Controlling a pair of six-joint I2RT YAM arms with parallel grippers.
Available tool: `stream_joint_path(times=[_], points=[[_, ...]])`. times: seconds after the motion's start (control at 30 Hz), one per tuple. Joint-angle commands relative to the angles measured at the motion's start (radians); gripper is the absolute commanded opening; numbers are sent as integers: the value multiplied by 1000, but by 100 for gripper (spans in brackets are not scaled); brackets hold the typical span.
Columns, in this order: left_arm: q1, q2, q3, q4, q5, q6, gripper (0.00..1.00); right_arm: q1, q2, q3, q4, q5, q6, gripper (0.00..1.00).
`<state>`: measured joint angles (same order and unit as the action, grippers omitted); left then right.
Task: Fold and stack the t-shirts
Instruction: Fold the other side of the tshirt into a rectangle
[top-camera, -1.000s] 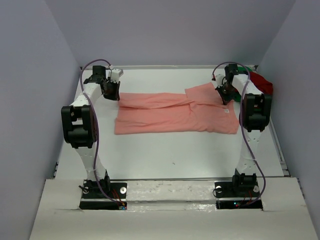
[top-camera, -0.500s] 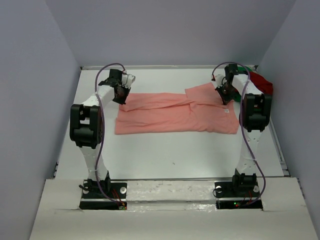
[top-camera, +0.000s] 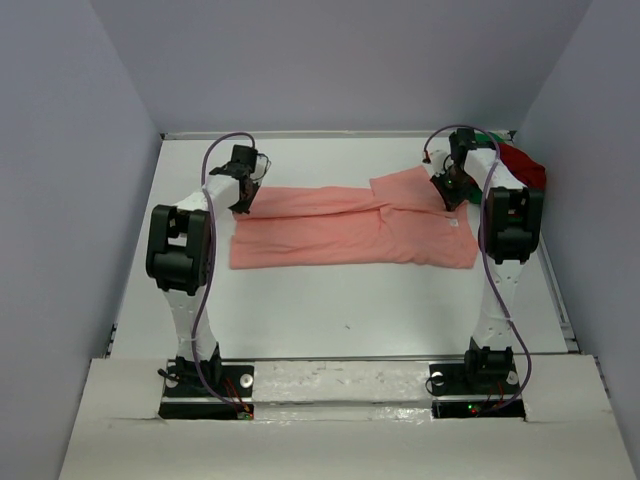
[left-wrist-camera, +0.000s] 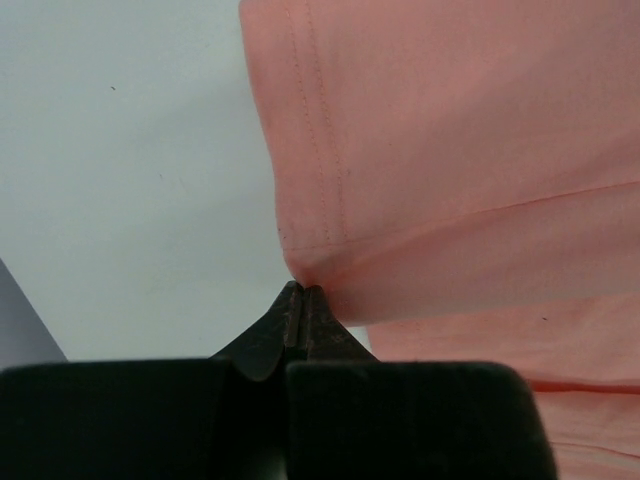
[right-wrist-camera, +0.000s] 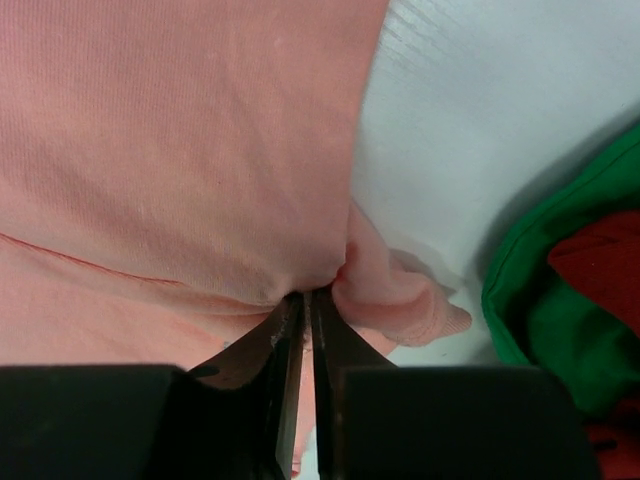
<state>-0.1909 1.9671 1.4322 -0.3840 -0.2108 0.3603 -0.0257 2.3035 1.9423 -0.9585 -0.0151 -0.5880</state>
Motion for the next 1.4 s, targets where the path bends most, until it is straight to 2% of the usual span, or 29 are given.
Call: stream_joint_path(times=[0.0,0.07,0.17,0.23,0.4,0.43,0.5,0.73,1.03,1.27,1.37], points=[[-12,3,-12,-6,-104,22,0,-8,17,-3,-71,10,-9,23],[-16,10,-12,-22,-108,25,0,-8,13,-5,-75,10,-13,27],[-19,16,-19,-39,-96,26,0,-8,4,-6,-82,10,-19,44],[-21,21,-19,-49,-79,28,5,-8,-3,-11,-82,10,-22,50],[-33,36,-21,-58,-91,25,6,-8,-18,-16,-83,10,-32,67],[-35,38,-21,-59,-96,28,7,-8,-19,-14,-83,20,-32,74],[-35,44,-19,-62,-116,31,10,-8,-26,-6,-85,41,-33,79],[-35,70,13,-107,-159,35,13,-8,-58,67,-115,50,-42,82],[-36,6,83,-154,-226,49,20,-8,-87,174,-131,46,-47,84],[-35,-30,123,-182,-298,71,20,-8,-64,309,-140,-34,-15,86],[-27,-62,97,-152,-274,63,20,-8,-56,342,-96,-101,11,87]])
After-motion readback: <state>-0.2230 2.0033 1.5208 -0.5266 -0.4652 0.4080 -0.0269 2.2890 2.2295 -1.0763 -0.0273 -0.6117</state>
